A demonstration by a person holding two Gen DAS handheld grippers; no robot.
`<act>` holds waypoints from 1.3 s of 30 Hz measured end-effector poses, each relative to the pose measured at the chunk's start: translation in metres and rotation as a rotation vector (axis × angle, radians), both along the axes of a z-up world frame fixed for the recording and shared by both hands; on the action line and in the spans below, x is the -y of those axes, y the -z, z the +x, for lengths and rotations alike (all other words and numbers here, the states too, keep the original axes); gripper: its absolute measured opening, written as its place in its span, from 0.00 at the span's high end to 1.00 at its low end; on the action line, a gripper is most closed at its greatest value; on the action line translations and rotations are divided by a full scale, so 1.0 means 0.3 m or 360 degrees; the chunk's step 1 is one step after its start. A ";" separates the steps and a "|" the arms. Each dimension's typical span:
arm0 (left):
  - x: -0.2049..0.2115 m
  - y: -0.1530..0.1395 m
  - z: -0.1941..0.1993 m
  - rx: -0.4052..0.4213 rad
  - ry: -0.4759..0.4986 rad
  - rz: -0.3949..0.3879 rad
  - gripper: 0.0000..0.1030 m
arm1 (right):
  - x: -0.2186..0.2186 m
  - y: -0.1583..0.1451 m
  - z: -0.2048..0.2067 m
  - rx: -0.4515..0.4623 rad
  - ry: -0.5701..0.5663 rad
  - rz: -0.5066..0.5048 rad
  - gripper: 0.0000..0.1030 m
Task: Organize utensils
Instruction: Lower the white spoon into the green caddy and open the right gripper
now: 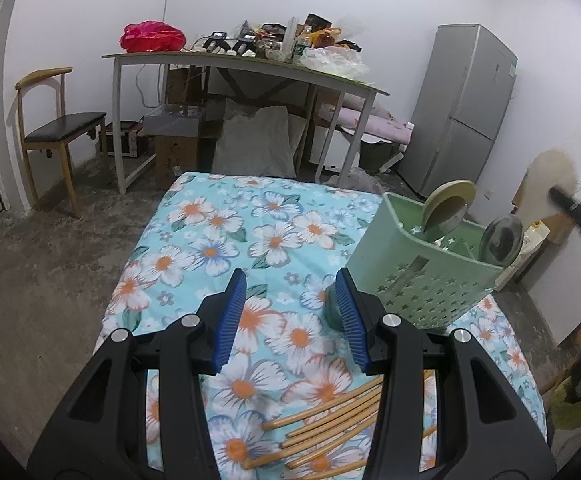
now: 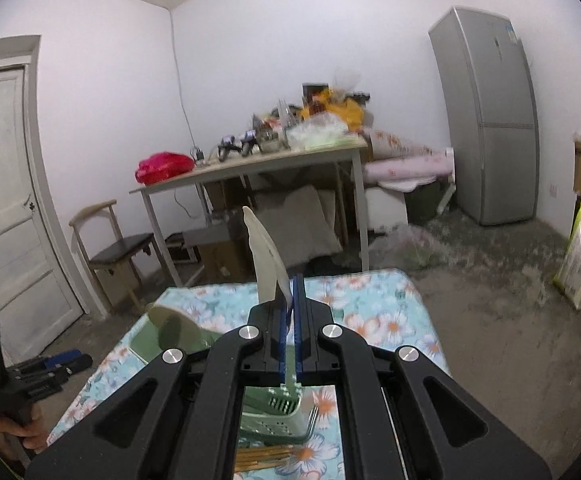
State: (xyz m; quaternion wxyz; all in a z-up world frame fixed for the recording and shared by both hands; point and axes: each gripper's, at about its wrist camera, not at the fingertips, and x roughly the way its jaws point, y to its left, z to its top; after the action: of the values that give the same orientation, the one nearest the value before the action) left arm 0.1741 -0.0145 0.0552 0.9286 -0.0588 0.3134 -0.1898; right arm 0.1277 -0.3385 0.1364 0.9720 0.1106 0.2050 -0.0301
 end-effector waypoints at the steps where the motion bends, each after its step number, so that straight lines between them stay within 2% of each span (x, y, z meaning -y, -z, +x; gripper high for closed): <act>1: 0.011 -0.005 0.004 0.0009 0.0015 -0.0010 0.57 | 0.009 0.030 0.025 -0.0024 -0.0023 0.0035 0.97; 3: 0.038 -0.017 0.019 0.0031 0.0049 -0.0044 0.57 | 0.031 0.116 0.073 -0.0147 -0.0056 0.0107 0.97; 4: 0.048 -0.024 0.026 0.0040 0.0062 -0.0059 0.57 | 0.039 0.154 0.093 -0.0213 -0.0081 0.0119 0.92; 7: 0.090 -0.050 0.049 0.0073 0.0108 -0.0106 0.56 | 0.048 0.203 0.097 -0.0288 -0.0092 0.0163 0.90; 9: 0.114 -0.065 0.061 0.0092 0.0133 -0.0129 0.56 | 0.055 0.193 0.081 -0.0260 -0.0096 0.0193 0.71; 10: 0.130 -0.073 0.064 0.0105 0.0151 -0.0136 0.55 | 0.061 0.182 0.068 -0.0227 -0.0090 0.0199 0.51; 11: 0.145 -0.080 0.066 0.0119 0.0168 -0.0137 0.53 | 0.064 0.165 0.048 -0.0157 -0.0088 0.0201 0.46; 16: 0.236 -0.113 0.060 0.0205 0.0289 -0.0071 0.38 | 0.046 0.152 0.054 -0.0164 -0.0114 0.0170 0.46; 20: 0.335 -0.119 0.048 0.0273 0.0401 0.0079 0.30 | 0.035 0.177 0.073 -0.0202 -0.0120 0.0199 0.46; 24: 0.434 -0.106 0.056 0.0307 0.0452 0.0260 0.30 | 0.033 0.185 0.075 -0.0204 -0.0115 0.0232 0.46; 27: 0.502 -0.092 0.100 0.0325 0.0380 0.0384 0.30 | 0.029 0.188 0.074 -0.0208 -0.0118 0.0246 0.46; 32: 0.500 -0.075 0.193 0.0274 0.0172 0.0449 0.28 | 0.034 0.201 0.077 -0.0224 -0.0109 0.0268 0.46; 36: 0.381 -0.058 0.253 0.0132 -0.0038 0.0353 0.28 | 0.049 0.204 0.070 -0.0218 -0.0093 0.0285 0.46; 39: 0.314 -0.047 0.271 0.0047 -0.0068 0.0258 0.28 | 0.057 0.202 0.061 -0.0206 -0.0085 0.0293 0.46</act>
State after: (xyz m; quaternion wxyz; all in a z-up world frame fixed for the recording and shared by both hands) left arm 0.2553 -0.1089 0.0694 0.9387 0.0127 0.3127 -0.1448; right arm 0.1460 -0.3556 0.0759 0.9429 0.1917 0.2721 0.0076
